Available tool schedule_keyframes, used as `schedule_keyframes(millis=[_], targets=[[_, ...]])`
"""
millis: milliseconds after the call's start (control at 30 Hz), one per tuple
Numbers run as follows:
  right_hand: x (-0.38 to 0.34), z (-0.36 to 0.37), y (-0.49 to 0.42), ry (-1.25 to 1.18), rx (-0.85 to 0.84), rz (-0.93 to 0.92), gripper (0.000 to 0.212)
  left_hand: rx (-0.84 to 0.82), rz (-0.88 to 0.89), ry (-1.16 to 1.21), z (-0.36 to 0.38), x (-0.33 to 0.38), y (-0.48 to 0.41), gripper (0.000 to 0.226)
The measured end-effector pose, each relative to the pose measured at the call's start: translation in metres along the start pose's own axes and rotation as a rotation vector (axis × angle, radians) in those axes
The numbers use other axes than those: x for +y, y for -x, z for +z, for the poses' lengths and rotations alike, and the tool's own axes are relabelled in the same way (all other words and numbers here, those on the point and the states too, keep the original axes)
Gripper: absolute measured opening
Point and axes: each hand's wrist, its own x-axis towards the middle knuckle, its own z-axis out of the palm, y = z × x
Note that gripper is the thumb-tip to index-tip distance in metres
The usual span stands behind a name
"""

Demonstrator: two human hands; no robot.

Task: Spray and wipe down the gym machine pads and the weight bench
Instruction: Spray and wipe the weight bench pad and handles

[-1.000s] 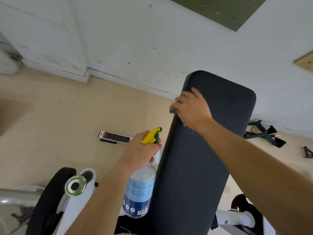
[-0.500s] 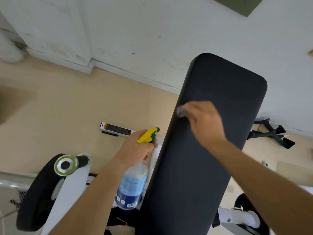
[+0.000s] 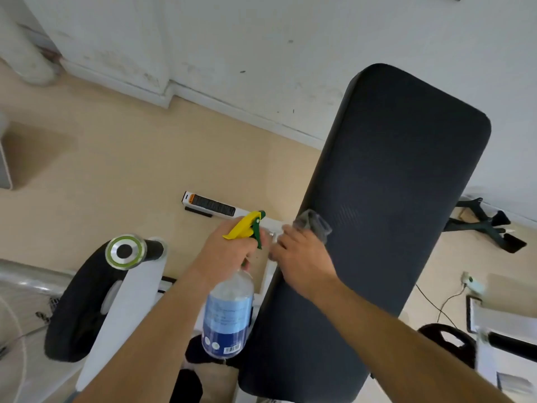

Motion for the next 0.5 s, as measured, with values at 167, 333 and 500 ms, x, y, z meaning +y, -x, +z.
schedule_keyframes(millis=[167,333,500], targets=[[-0.041,0.017,0.022,0.218,-0.27,-0.235,0.016,0.021,0.033,-0.045,-0.011,-0.007,0.009,0.03],[0.045,-0.074,-0.055,0.514,-0.004,0.056,0.029,0.008,0.015,-0.08,-0.012,-0.018,0.019,0.03],[0.047,-0.073,-0.051,0.385,0.035,0.154,0.023,-0.048,0.028,-0.089,-0.004,-0.03,0.029,0.028]])
